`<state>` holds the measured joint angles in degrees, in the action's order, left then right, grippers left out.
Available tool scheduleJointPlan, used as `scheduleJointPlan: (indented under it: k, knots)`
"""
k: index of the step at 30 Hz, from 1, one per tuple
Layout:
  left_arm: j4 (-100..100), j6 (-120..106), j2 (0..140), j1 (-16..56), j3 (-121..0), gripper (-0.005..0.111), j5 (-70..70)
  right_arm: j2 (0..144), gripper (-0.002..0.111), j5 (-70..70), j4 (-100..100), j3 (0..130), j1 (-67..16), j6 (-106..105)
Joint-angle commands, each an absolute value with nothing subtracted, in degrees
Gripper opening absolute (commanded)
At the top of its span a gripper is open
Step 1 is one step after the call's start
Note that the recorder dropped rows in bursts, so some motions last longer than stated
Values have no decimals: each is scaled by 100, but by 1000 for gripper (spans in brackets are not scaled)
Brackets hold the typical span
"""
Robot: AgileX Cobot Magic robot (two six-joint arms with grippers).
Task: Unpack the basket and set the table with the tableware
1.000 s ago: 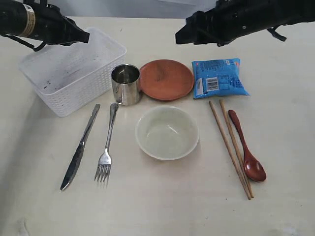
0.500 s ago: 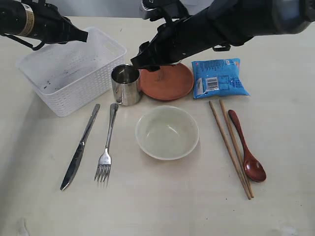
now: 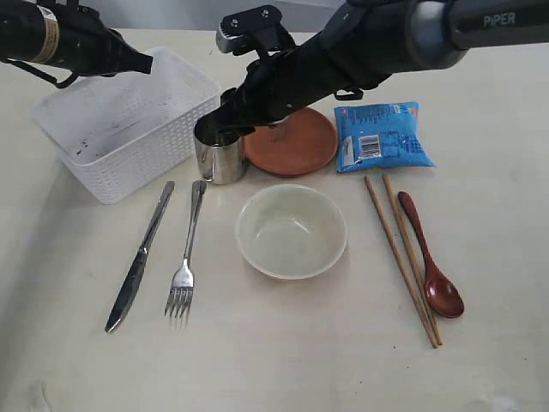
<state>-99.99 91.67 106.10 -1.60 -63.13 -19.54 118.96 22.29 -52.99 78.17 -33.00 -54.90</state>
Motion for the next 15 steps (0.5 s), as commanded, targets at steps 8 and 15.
scheduleJointPlan:
  k: [8,15]
  knots:
    - [-9995,9120,10602,-142,-6346,0,-1886,11920,5,2186,-5393,7856,-3343,-5473]
    - [-9995,8992,10602,-142,-6346,0,-1886,11920,0,1549,-5393,7856,-3343,-5473]
